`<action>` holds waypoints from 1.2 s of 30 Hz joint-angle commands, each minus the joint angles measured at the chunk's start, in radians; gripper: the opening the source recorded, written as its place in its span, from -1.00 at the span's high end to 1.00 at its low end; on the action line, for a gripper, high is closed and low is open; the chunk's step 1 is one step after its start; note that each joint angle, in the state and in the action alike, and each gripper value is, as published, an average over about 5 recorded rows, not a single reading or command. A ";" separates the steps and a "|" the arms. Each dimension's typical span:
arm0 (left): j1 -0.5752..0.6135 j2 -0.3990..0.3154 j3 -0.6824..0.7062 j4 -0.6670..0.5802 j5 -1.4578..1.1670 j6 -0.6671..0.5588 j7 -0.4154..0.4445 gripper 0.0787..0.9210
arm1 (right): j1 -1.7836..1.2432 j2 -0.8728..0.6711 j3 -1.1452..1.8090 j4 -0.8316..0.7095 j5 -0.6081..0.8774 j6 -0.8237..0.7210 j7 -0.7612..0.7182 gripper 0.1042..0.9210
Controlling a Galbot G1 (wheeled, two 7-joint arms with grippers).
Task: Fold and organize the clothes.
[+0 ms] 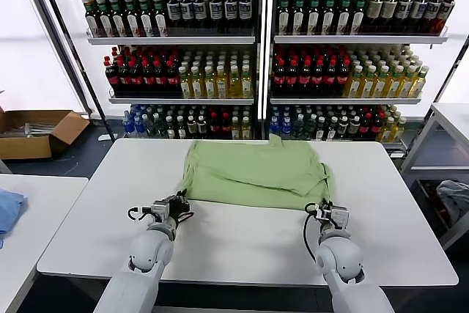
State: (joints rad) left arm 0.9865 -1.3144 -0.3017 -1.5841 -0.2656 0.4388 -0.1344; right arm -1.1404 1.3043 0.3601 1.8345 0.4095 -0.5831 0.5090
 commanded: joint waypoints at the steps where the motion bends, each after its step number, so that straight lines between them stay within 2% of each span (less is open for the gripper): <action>1: 0.218 0.027 -0.016 -0.319 0.015 0.003 -0.019 0.97 | -0.140 -0.004 0.009 0.204 -0.021 0.004 0.006 0.92; 9: 0.532 0.047 -0.028 -0.540 0.087 -0.031 -0.042 0.97 | -0.358 0.023 0.027 0.342 -0.093 0.009 0.004 0.92; 17: 0.681 0.061 -0.068 -0.597 0.151 -0.058 -0.044 0.97 | -0.512 0.016 0.060 0.399 -0.179 0.056 -0.026 0.92; 22: 0.727 0.054 -0.075 -0.593 0.176 -0.069 -0.043 0.97 | -0.513 -0.001 0.074 0.397 -0.182 0.055 -0.028 0.92; 36: 0.715 0.018 -0.072 -0.549 0.181 -0.084 -0.032 0.97 | -0.494 -0.032 0.084 0.347 -0.181 0.050 -0.032 0.91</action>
State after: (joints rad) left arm 1.6545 -1.2854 -0.3679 -2.1155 -0.0974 0.3686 -0.1659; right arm -1.6130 1.2793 0.4379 2.1819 0.2412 -0.5368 0.4787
